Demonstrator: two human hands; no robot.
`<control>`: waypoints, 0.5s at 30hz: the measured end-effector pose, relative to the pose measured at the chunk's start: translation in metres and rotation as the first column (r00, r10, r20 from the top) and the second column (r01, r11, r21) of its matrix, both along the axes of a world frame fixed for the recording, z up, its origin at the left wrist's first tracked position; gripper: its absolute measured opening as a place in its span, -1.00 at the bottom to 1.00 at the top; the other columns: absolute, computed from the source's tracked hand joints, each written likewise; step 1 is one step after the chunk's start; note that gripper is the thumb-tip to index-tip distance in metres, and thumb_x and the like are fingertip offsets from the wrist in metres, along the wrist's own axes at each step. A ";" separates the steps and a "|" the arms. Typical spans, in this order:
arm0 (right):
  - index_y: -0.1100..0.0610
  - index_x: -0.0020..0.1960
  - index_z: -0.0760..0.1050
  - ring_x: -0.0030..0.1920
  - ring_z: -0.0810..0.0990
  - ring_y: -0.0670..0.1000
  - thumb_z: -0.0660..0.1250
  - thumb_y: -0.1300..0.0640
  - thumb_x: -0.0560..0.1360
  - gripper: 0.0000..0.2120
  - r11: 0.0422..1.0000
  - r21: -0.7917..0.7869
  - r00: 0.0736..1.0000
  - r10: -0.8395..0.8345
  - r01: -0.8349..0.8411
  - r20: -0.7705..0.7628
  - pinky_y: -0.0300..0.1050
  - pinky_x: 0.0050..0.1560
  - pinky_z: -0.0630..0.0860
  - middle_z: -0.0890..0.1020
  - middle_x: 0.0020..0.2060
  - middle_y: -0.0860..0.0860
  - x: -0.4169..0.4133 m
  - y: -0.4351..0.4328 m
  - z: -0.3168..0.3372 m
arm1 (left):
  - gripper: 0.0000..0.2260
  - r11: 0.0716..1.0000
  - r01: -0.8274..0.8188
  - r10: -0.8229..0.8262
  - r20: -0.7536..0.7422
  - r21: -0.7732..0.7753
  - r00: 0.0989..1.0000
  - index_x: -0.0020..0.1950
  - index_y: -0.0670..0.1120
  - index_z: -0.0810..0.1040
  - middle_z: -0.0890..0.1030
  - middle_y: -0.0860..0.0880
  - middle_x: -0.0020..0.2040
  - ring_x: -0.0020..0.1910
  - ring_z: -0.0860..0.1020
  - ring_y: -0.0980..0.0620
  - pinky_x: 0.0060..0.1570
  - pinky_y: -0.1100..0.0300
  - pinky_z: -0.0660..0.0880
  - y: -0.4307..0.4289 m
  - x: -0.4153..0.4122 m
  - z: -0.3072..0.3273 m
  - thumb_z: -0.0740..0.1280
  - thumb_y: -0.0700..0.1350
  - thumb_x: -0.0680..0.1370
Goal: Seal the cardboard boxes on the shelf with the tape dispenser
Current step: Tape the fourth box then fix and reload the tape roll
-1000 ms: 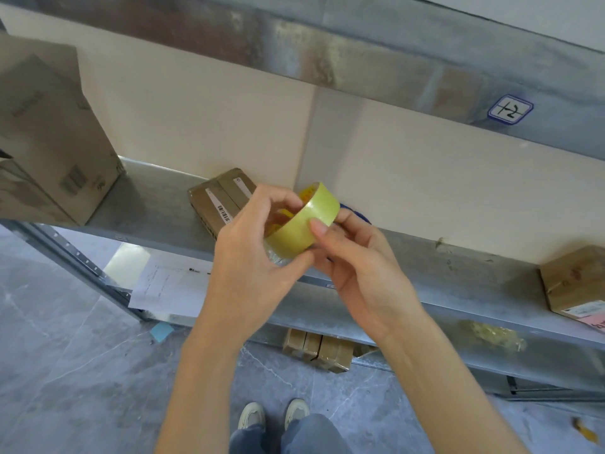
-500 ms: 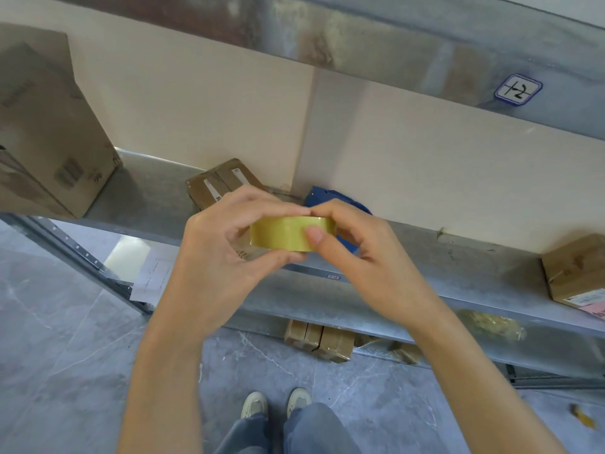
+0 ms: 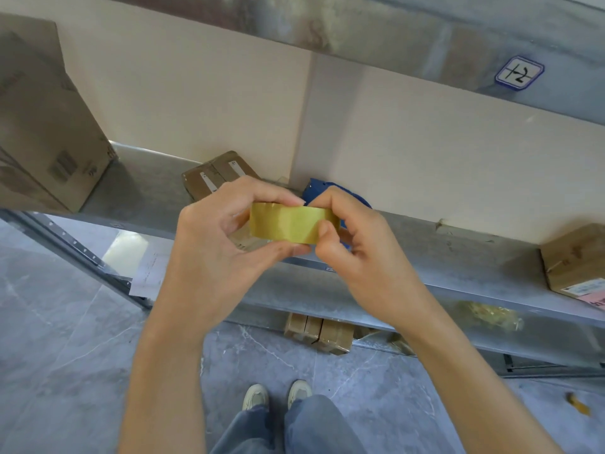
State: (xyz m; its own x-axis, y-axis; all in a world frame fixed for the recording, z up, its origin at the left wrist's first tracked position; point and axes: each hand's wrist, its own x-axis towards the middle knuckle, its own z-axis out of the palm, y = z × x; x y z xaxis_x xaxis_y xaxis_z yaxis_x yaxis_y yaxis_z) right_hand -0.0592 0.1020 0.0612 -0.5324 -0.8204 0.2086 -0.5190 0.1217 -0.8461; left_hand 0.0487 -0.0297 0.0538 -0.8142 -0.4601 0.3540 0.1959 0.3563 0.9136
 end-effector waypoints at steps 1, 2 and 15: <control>-0.09 -0.15 0.38 -0.28 0.38 -0.11 0.11 0.09 0.50 -0.88 1.000 0.005 1.000 -0.006 0.006 0.000 -0.23 -0.29 0.29 0.42 -0.33 -0.22 0.000 0.000 -0.001 | -0.66 1.000 -0.009 0.009 0.000 -0.008 1.000 0.04 -0.01 0.63 0.67 0.02 -0.06 0.01 0.61 -0.04 0.02 0.18 0.57 0.000 0.000 0.000 0.60 -0.16 0.31; -0.08 -0.15 0.38 -0.31 0.36 -0.13 0.11 0.16 0.49 -0.84 1.000 0.010 1.000 -0.014 0.014 0.002 -0.30 -0.30 0.24 0.40 -0.36 -0.21 0.000 0.000 -0.002 | -0.66 1.000 -0.016 0.016 0.003 -0.019 1.000 0.04 0.01 0.63 0.67 0.02 -0.06 0.02 0.61 -0.06 0.04 0.11 0.58 0.000 0.000 0.000 0.59 -0.13 0.31; 0.12 -0.25 0.44 -0.32 0.36 -0.12 0.13 0.08 0.55 -0.75 0.993 -0.054 0.995 -0.100 0.101 0.026 -0.34 -0.29 0.24 0.42 -0.36 -0.14 0.003 -0.005 -0.005 | -0.67 0.995 -0.036 0.037 0.005 -0.097 0.999 0.04 0.04 0.65 0.67 0.07 -0.06 0.04 0.61 -0.12 0.04 -0.08 0.57 0.000 -0.001 -0.001 0.59 -0.12 0.31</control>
State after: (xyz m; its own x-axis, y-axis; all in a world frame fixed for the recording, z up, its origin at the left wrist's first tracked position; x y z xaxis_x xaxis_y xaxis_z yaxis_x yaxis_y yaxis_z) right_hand -0.0562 0.0970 0.0562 -0.6171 -0.7498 0.2387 -0.4862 0.1248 -0.8649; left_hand 0.0480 -0.0299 0.0531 -0.8002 -0.4534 0.3926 0.1749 0.4497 0.8759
